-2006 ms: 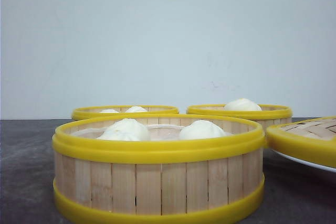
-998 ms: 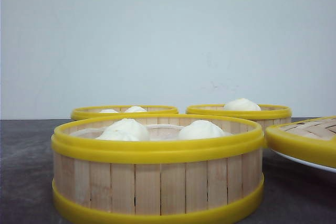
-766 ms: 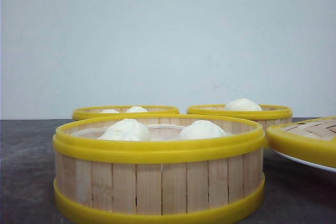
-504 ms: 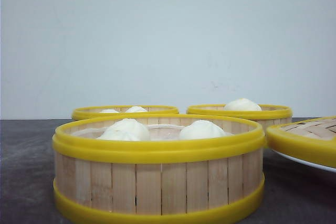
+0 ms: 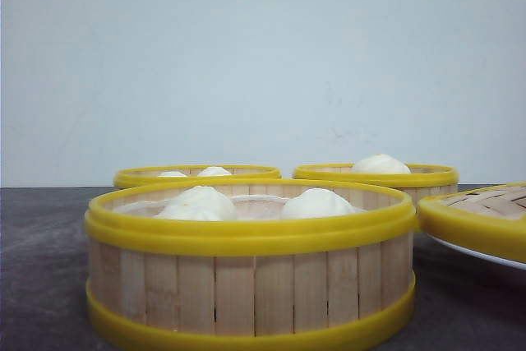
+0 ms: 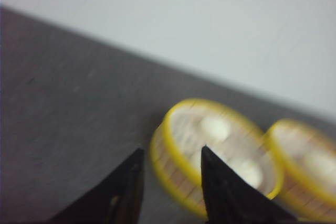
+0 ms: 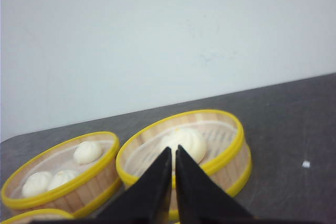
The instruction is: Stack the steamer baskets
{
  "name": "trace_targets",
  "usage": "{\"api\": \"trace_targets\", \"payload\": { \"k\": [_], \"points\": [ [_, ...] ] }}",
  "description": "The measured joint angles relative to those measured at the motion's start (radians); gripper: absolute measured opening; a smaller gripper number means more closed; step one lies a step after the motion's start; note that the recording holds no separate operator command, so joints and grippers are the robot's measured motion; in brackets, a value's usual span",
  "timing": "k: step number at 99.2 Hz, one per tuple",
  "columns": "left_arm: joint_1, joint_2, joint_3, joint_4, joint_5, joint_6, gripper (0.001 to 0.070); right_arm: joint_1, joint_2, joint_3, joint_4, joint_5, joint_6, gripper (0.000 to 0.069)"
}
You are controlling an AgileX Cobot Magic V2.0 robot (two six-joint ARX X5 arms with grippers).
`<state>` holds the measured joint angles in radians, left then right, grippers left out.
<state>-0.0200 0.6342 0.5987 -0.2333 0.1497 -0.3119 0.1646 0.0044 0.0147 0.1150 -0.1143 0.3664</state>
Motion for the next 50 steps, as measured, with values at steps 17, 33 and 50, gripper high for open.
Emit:
{"api": "trace_targets", "payload": {
  "k": [17,33,50],
  "points": [
    [-0.010,0.459,0.400,-0.089,0.090,0.021,0.0302,0.000,0.000,0.000,-0.061,-0.017,0.006,0.0009],
    [-0.065,0.766,0.715,-0.430,0.089,0.020,0.0561,0.000,0.000,0.000,-0.138,-0.042,0.006,0.0009],
    [-0.077,1.087,1.056,-0.783,0.058,0.085,0.0692,0.000,0.000,0.000,-0.155,-0.048,0.006,0.0009]
  ]
}}
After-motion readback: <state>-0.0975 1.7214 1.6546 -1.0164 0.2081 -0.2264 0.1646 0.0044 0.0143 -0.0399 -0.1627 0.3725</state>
